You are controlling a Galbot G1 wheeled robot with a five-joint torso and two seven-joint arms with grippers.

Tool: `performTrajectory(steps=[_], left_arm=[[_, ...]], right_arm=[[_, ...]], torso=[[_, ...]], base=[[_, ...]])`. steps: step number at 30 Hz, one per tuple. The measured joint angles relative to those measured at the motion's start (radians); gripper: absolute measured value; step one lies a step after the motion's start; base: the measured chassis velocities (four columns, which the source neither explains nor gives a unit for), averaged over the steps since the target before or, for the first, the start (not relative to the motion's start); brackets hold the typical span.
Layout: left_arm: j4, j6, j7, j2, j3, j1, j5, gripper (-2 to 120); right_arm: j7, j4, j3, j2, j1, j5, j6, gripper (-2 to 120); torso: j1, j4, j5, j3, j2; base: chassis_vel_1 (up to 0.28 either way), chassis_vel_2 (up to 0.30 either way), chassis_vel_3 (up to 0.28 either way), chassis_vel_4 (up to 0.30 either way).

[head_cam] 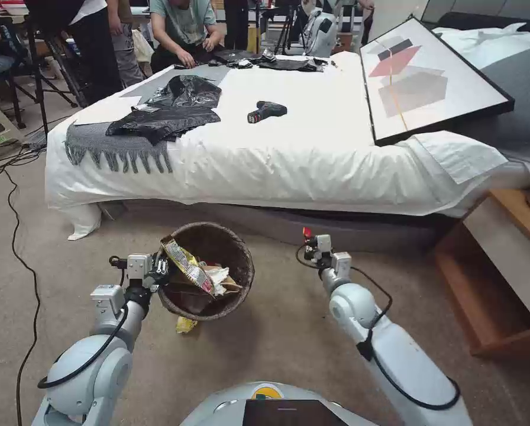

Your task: Pick up the trash bin, then pick up the garbage from the floor and place it into the trash bin.

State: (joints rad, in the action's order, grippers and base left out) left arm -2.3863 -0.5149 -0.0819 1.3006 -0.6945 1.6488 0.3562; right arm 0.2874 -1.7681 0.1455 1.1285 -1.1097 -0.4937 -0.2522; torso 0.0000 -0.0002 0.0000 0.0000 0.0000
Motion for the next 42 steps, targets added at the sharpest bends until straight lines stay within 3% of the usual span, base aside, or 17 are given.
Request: performTrajectory(steps=[1,5,13,32,42], left_arm=[[0.000,0.000,0.000,0.000,0.000,0.000,0.000,5],[0.004,-0.001,0.000,-0.002,-0.003,-0.001,0.001,5],[0.006,-0.002,0.001,-0.001,-0.002,-0.005,0.001,5],[0.009,-0.002,0.001,-0.001,0.004,-0.009,-0.004,5],[0.008,-0.002,0.002,-0.004,0.005,-0.006,-0.005,5]], right_arm=[[0.000,0.000,0.000,0.000,0.000,0.000,0.000,0],[-0.022,-0.187,0.000,-0.074,-0.015,-0.058,-0.046,0],[-0.123,-0.315,-0.035,-0.149,0.032,-0.121,-0.098,0],[-0.301,-0.300,-0.271,-0.151,0.240,-0.162,-0.167,0],[-0.307,-0.240,-0.395,-0.109,0.346,-0.168,-0.171,0]], torso=[[0.000,0.0000,0.0000,0.000,0.000],[0.000,0.0002,0.0000,0.000,0.000],[0.000,0.0001,0.0000,0.000,0.000],[0.000,0.0001,-0.0002,0.000,0.000],[0.000,0.0003,-0.0002,0.000,0.000]], base=[[0.000,0.000,0.000,0.000],[0.000,0.000,0.000,0.000],[0.000,0.000,0.000,0.000],[0.000,0.000,0.000,0.000],[0.000,0.000,0.000,0.000]])
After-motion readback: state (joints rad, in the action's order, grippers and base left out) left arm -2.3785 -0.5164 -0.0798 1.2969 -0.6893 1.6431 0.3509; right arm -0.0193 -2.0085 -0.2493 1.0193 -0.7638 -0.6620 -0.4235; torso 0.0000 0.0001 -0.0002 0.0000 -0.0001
